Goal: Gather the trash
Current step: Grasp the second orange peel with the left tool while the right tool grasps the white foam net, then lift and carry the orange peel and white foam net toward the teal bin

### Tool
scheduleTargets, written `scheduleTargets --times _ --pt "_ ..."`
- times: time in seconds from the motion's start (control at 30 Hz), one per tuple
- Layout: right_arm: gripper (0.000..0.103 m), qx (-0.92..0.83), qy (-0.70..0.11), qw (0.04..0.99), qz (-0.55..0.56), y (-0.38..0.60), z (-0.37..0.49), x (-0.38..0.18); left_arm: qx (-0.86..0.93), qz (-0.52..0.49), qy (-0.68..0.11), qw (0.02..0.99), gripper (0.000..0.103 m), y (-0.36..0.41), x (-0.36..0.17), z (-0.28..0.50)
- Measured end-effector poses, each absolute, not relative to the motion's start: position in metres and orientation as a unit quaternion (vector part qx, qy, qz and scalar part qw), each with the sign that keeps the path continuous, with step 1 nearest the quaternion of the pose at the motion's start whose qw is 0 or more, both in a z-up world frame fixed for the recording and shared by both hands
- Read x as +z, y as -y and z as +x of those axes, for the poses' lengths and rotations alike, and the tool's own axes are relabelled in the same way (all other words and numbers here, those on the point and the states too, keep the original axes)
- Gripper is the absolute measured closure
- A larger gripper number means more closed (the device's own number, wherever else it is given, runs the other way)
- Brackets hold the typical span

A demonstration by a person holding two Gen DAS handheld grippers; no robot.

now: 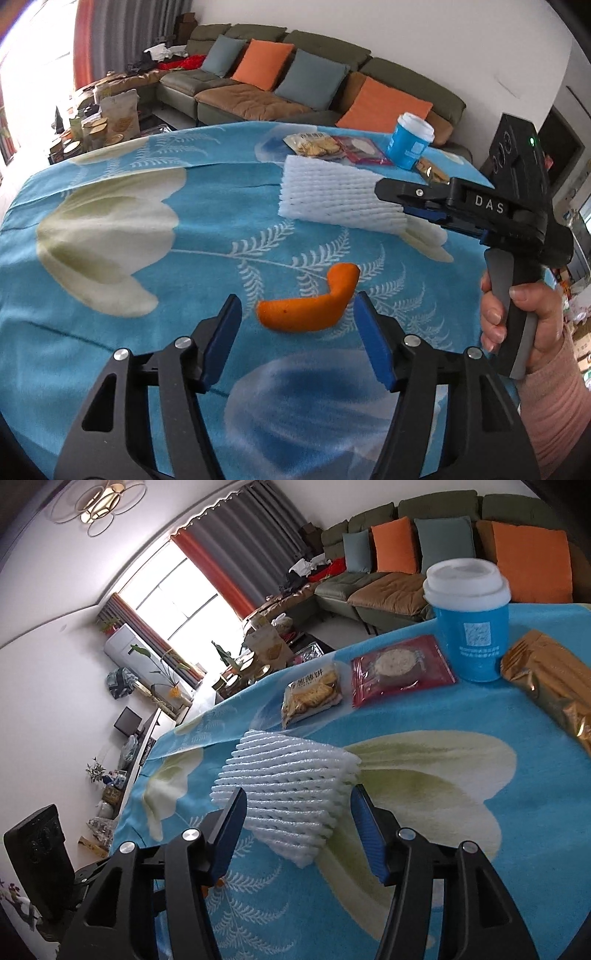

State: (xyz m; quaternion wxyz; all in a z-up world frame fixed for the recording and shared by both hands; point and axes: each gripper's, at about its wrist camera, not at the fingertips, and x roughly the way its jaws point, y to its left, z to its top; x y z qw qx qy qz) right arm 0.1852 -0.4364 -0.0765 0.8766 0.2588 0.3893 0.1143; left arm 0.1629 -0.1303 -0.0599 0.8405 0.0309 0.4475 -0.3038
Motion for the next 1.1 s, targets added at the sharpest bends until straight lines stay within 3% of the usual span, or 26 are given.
scheduleTargets --times 0.13,0.23,0.37,0.57,1.1 --pt "0.061 0.121 -0.397 0.873 0.256 0.432 0.184 -0.079 -0.304 0.048 -0.446 0.840 0.054 0.136 -0.066 0.159" --pt "0.082 0.129 -0.403 0.871 0.251 0.430 0.185 -0.081 -0.307 0.049 -0.444 0.841 0.058 0.136 -0.066 0.155" --pt "0.089 0.143 -0.399 0.871 0.249 0.424 0.183 -0.078 -0.306 0.057 -0.437 0.844 0.066 0.135 -0.064 0.149" --pt "0.091 0.170 -0.378 0.873 0.256 0.420 0.173 -0.066 -0.304 0.056 -0.425 0.851 0.074 0.129 -0.060 0.134" --pt "0.091 0.244 -0.342 0.864 0.276 0.383 0.149 -0.042 -0.246 0.018 -0.386 0.889 0.076 0.052 -0.030 0.097"
